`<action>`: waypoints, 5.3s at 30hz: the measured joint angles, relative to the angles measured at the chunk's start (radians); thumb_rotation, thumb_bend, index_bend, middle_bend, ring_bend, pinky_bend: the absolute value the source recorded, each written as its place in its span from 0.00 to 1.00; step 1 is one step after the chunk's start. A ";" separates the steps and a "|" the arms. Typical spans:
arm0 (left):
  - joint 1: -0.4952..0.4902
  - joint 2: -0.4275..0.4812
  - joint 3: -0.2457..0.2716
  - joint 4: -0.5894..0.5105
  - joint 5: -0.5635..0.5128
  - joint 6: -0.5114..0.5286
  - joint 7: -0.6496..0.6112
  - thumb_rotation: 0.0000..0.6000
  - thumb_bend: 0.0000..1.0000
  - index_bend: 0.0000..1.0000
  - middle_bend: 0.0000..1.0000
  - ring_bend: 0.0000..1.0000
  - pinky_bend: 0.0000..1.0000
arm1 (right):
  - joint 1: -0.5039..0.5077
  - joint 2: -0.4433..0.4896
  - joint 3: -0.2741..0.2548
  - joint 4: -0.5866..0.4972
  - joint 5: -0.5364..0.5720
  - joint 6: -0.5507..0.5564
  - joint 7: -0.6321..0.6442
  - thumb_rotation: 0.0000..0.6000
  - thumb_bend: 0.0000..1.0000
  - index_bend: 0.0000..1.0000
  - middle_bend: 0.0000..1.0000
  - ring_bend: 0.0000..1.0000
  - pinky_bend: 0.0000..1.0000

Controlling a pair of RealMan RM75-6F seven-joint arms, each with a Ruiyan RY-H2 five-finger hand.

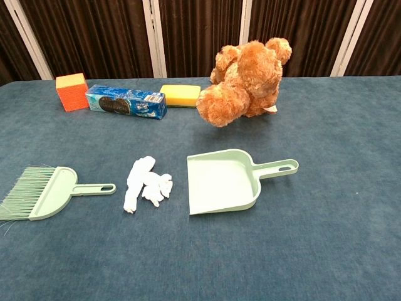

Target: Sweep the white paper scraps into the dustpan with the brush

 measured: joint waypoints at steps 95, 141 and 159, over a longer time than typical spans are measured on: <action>-0.012 0.023 -0.001 -0.032 -0.041 -0.051 -0.022 1.00 0.00 0.00 0.00 0.00 0.02 | 0.456 -0.632 0.135 0.193 0.335 -0.292 -0.481 1.00 0.33 0.41 0.94 0.94 0.92; -0.078 0.020 -0.064 -0.161 -0.092 -0.078 0.139 1.00 0.11 0.33 0.51 0.52 0.61 | 0.471 -0.603 0.120 0.122 0.358 -0.253 -0.509 1.00 0.47 0.54 0.94 0.94 0.92; -0.313 -0.167 -0.169 -0.204 -0.403 -0.283 0.471 1.00 0.22 0.51 1.00 1.00 1.00 | 0.475 -0.576 0.130 0.099 0.387 -0.249 -0.501 1.00 0.47 0.54 0.94 0.94 0.92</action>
